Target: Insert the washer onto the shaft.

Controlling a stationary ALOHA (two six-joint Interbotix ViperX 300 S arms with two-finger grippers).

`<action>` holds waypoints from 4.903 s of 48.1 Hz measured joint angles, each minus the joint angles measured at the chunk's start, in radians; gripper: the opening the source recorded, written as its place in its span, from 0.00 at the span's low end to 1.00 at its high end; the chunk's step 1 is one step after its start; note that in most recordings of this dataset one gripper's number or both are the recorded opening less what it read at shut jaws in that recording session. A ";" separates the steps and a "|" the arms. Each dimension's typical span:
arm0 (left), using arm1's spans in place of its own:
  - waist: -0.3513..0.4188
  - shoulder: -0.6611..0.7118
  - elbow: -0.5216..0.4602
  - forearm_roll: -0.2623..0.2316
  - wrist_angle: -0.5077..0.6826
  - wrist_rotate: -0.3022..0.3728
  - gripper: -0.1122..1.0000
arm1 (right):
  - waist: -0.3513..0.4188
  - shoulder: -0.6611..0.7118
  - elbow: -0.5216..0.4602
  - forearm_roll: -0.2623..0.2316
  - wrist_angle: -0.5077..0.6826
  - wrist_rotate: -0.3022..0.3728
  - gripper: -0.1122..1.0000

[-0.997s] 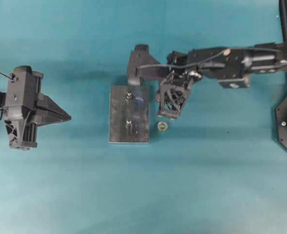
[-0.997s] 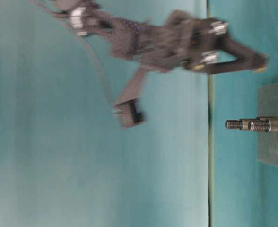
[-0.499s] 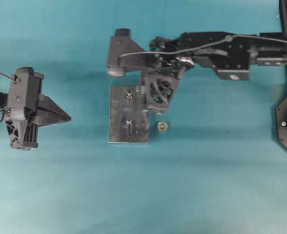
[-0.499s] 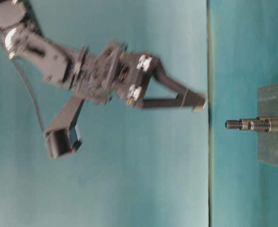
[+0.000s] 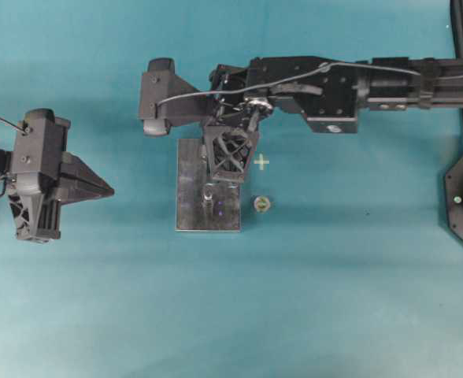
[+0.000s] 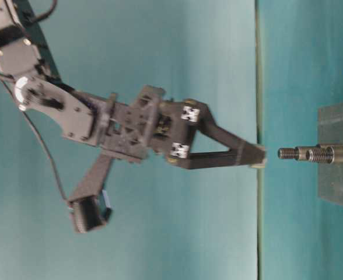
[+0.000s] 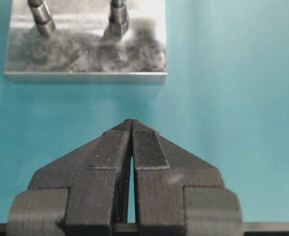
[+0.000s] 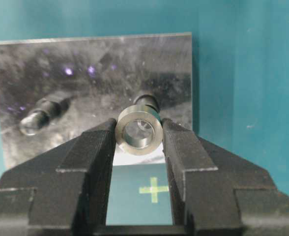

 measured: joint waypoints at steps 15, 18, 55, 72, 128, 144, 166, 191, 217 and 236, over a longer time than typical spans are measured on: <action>0.000 0.000 0.000 0.000 0.000 0.000 0.10 | -0.002 0.026 -0.002 -0.020 0.003 0.000 0.39; 0.000 0.000 0.000 0.000 -0.002 0.000 0.10 | -0.003 0.026 -0.002 -0.020 0.003 0.000 0.39; 0.000 0.000 0.000 0.000 0.000 0.000 0.10 | -0.012 0.044 -0.003 -0.023 0.026 0.005 0.72; 0.000 -0.002 0.000 0.000 -0.002 0.000 0.10 | -0.021 0.044 -0.005 -0.023 0.018 0.011 0.93; 0.000 -0.005 0.002 0.000 -0.012 0.000 0.10 | -0.067 0.089 -0.009 0.026 -0.035 0.026 0.76; 0.000 -0.008 0.002 0.000 -0.012 0.000 0.10 | -0.031 0.087 -0.025 0.034 0.034 0.034 0.71; -0.002 -0.011 0.008 0.000 -0.012 -0.002 0.10 | -0.046 0.061 -0.028 0.249 0.054 -0.008 0.70; -0.002 -0.034 0.014 0.000 -0.012 -0.002 0.10 | -0.002 -0.166 0.247 0.267 0.029 -0.008 0.72; 0.000 -0.023 0.014 0.000 -0.014 -0.005 0.10 | 0.051 -0.101 0.408 0.273 -0.235 0.003 0.85; 0.000 -0.011 0.014 0.000 -0.028 -0.005 0.10 | 0.083 -0.048 0.416 0.242 -0.281 0.048 0.81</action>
